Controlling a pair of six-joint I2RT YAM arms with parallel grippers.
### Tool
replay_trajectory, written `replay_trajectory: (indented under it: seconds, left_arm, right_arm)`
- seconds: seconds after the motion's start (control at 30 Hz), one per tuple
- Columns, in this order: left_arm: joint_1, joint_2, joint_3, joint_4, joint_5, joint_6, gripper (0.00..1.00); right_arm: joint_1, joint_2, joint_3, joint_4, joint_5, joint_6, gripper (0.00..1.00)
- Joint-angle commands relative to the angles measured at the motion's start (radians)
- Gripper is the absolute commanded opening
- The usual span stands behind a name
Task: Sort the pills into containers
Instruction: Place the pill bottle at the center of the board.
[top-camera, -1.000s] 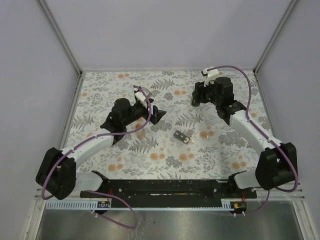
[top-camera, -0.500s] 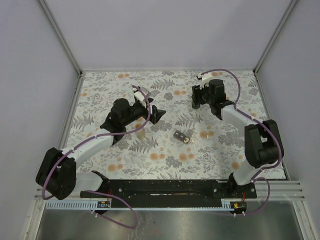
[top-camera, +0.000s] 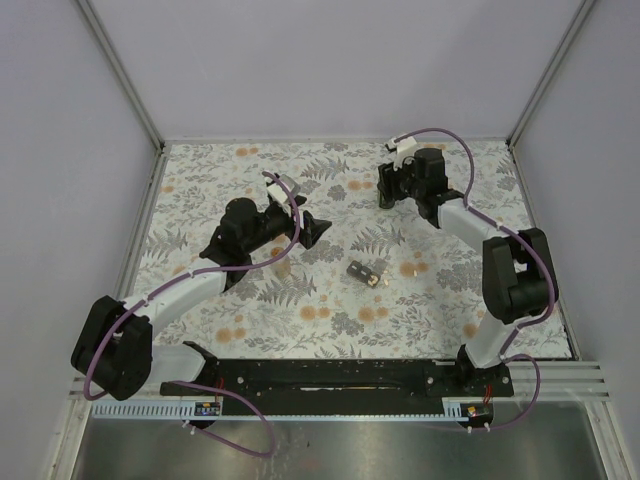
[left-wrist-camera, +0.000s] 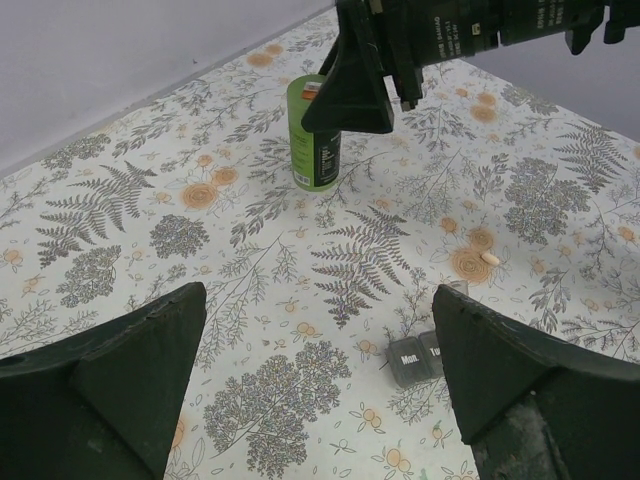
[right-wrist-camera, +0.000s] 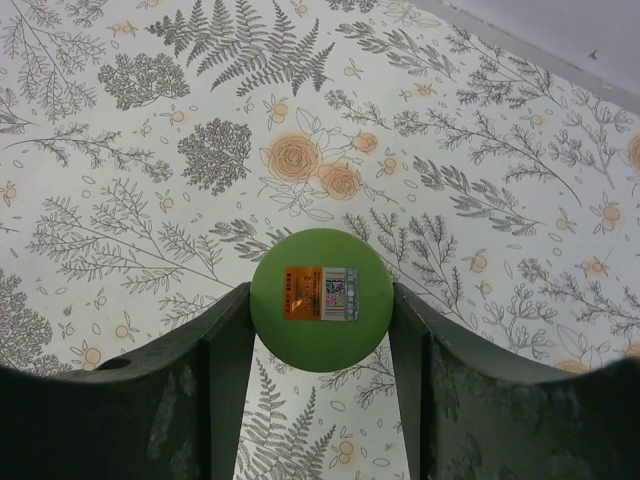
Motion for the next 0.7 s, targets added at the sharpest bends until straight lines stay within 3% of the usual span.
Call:
replay_trajectory:
  seconds: [0.0, 0.2, 0.3, 0.5, 0.67]
  left_arm:
    - [0.006, -0.031, 0.002, 0.061, 0.025, -0.009, 0.99]
    - [0.006, -0.031, 0.002, 0.064, 0.027, -0.009, 0.99]
    - [0.006, -0.030, 0.002, 0.064, 0.027, -0.009, 0.99]
    - [0.007, -0.028, 0.000, 0.064, 0.027, -0.007, 0.99]
    - [0.007, -0.031, 0.003, 0.056, 0.029, -0.003, 0.99]
  right_arm:
    - [-0.007, 0.043, 0.131, -0.107, -0.025, -0.058, 0.08]
    - [-0.008, 0.093, 0.224, -0.256, -0.013, -0.091, 0.01]
    - [-0.007, 0.087, 0.211, -0.239, -0.026, -0.113, 0.00]
    - [-0.008, 0.067, 0.177, -0.191, -0.207, -0.176, 0.00]
    - [-0.008, 0.139, 0.305, -0.343, -0.361, -0.266, 0.00]
